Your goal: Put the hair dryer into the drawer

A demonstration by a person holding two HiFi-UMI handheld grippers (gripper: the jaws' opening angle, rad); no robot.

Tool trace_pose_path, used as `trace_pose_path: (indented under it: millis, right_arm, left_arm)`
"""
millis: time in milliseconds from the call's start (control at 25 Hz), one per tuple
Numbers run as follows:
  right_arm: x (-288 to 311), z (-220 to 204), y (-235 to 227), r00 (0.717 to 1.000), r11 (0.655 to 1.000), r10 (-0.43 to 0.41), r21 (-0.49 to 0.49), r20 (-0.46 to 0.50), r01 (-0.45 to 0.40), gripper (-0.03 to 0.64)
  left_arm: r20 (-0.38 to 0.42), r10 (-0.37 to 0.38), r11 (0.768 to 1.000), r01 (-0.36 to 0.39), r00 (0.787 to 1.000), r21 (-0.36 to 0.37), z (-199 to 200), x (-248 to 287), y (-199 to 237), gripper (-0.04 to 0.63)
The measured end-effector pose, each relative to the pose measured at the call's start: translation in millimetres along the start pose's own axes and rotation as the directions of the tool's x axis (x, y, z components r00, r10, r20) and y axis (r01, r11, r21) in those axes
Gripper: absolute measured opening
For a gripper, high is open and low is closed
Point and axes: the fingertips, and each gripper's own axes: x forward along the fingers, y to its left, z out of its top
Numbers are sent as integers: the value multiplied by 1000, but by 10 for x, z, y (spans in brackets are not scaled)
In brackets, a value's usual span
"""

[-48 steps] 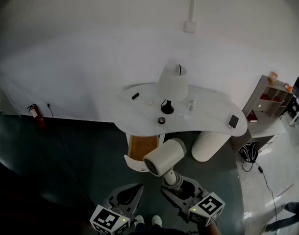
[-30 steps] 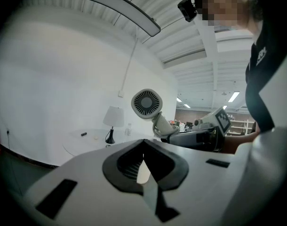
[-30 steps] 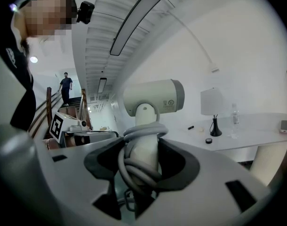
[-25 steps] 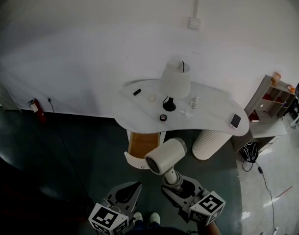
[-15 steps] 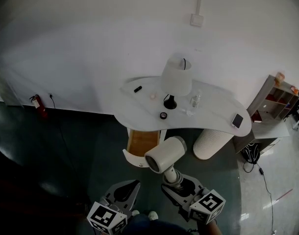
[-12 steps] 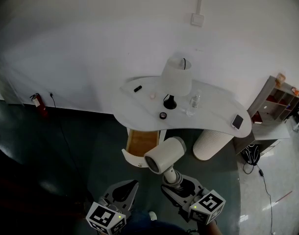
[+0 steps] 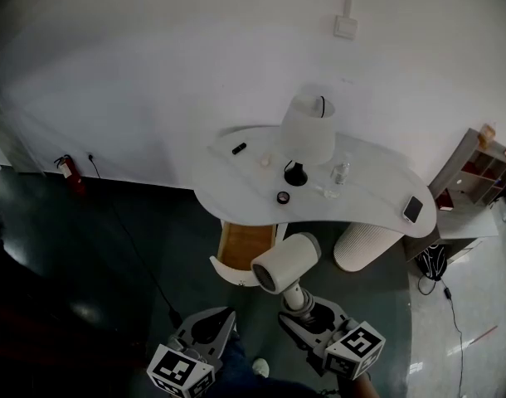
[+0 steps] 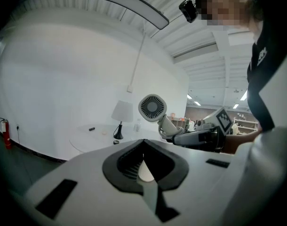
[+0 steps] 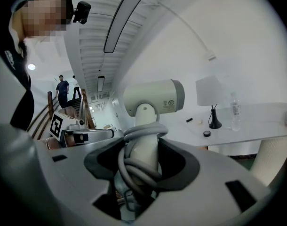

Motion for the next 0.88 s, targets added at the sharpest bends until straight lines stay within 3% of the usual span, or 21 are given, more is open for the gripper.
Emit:
trace_pose_path:
  millis: [200, 320, 480, 880]
  right_arm:
    - [231, -8, -177, 999, 1000, -6, 9, -35, 7, 230]
    - [402, -52, -290, 997, 1000, -11, 12, -78, 12, 232]
    - [636, -24, -405, 994, 999, -25, 42, -110, 30, 230]
    - [1141, 117, -735, 981, 989, -123, 63, -150, 134, 230]
  left_arm:
    - [-13, -24, 1000, 24, 1000, 11, -21, 275, 324, 15]
    - [-26, -79, 997, 79, 997, 5, 74, 462, 466, 15]
    - [-77, -149, 988, 151, 986, 15, 205, 662, 641, 15]
    - [-148, -247, 968, 250, 958, 3, 348, 1017, 1236, 15]
